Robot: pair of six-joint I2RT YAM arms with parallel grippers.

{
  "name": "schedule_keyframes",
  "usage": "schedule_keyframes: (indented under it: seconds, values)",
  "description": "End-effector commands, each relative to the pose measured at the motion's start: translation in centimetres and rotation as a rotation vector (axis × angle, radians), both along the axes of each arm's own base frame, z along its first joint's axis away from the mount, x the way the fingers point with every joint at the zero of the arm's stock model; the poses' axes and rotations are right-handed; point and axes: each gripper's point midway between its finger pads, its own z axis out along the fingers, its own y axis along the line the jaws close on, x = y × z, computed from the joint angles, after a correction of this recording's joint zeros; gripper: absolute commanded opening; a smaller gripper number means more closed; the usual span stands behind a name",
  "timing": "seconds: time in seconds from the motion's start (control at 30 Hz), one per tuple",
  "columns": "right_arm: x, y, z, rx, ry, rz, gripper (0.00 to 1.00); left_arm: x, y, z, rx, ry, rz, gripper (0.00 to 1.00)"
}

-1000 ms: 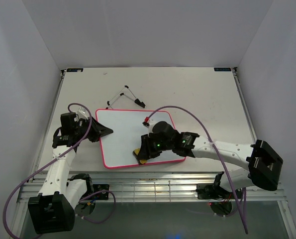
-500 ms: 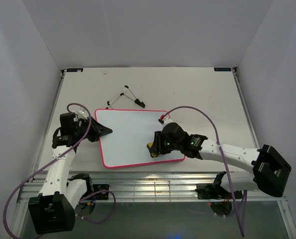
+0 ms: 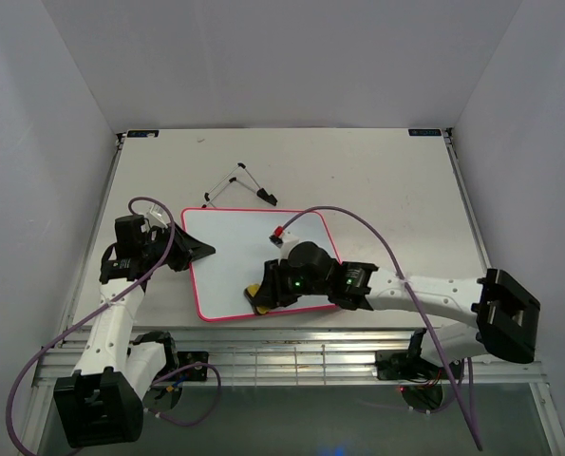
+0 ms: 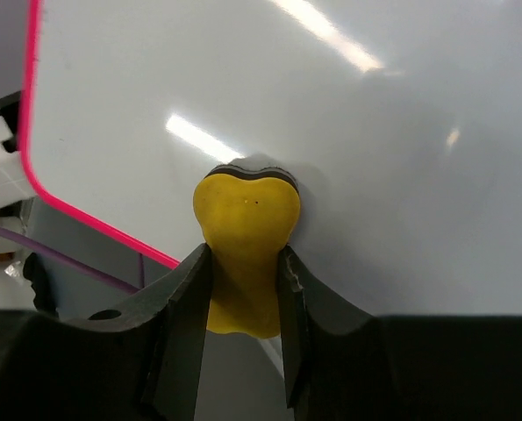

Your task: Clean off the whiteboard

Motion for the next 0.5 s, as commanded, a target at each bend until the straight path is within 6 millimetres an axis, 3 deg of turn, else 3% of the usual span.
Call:
schedule_keyframes:
  seconds: [0.0,0.07,0.1,0.17,0.2,0.27,0.33,0.47]
  values:
    - [0.9,-6.3,-5.9,-0.162,0.070,-0.066,0.24,0.9,2.4,-1.5,0.172,-0.041,0.059,0.00]
    - [1.9,-9.6,-8.3,-0.224,0.092,-0.117,0.24,0.9,2.3,-1.4,0.169,-0.044,0.056,0.00]
    - [3.0,-12.7,-10.5,-0.271,0.121,-0.189,0.24,0.9,2.3,-1.3,0.170,-0.046,0.055,0.00]
    - [3.6,-15.9,-12.4,-0.317,0.144,-0.230,0.24,0.9,2.3,-1.3,0.169,-0.048,0.052,0.00]
    - [4.2,-18.5,-13.9,-0.334,0.188,-0.297,0.24,0.9,2.3,-1.3,0.170,-0.047,0.053,0.00]
    - [5.2,-21.1,-14.9,-0.323,0.233,-0.353,0.25,0.9,2.3,-1.4,0.171,-0.046,0.054,0.00]
    - [4.8,-22.7,-16.1,-0.326,0.283,-0.368,0.25,0.9,2.3,-1.4,0.170,-0.043,0.053,0.00]
    - [5.1,-24.5,-16.8,-0.296,0.345,-0.378,0.25,0.9,2.3,-1.4,0.170,-0.045,0.051,0.00]
